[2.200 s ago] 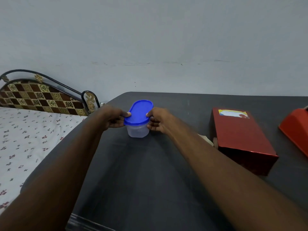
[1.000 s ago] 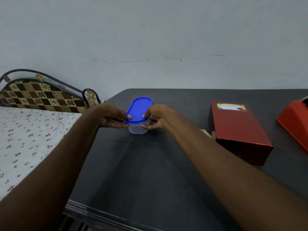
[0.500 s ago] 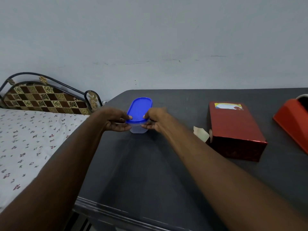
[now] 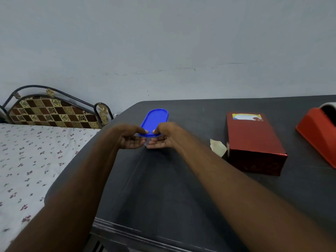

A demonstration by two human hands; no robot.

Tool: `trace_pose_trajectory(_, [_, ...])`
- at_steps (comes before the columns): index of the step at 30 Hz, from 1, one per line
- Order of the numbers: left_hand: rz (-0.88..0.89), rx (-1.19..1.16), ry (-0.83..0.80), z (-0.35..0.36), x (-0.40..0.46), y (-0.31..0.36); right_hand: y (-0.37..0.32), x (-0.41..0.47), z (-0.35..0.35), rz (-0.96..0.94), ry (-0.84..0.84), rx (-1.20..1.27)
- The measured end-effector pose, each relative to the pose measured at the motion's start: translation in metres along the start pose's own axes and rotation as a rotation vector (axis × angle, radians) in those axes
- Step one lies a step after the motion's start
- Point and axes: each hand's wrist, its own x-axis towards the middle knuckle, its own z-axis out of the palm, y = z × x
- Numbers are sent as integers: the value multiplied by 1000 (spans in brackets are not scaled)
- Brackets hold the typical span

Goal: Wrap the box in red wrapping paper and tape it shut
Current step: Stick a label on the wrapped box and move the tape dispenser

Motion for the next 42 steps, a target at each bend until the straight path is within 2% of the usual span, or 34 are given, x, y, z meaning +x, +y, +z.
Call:
trace_pose_trajectory(9, [18, 2, 27, -1, 7, -6, 2, 1, -5, -26, 17, -19])
trace_pose_trajectory(12, [37, 116, 62, -4, 4, -4, 3, 4, -12, -46, 41, -124])
trace_pose_trajectory(15, [120, 175, 143, -7, 11, 1, 3, 15, -18, -134, 169, -253])
trace_pose_trajectory(18, [237, 103, 243, -2, 16, 2, 2, 28, -22, -301, 399, -387])
trace_pose_trajectory(20, [299, 64, 275, 2, 21, 2, 2, 40, -19, -354, 451, -408])
trace_pose_trajectory(26, [294, -39, 318, 4, 38, 5, -7, 62, -18, -256, 456, -187])
trace_pose_trajectory(31, [301, -43, 342, -2, 42, 12, -10, 72, -11, -302, 509, -224])
trace_pose_trajectory(39, [273, -12, 414, -42, 70, 24, -21, 92, 34, -316, 322, -168])
trace_pose_trajectory(42, [272, 3, 431, -62, 81, 30, -26, 107, 46, -329, 307, -183])
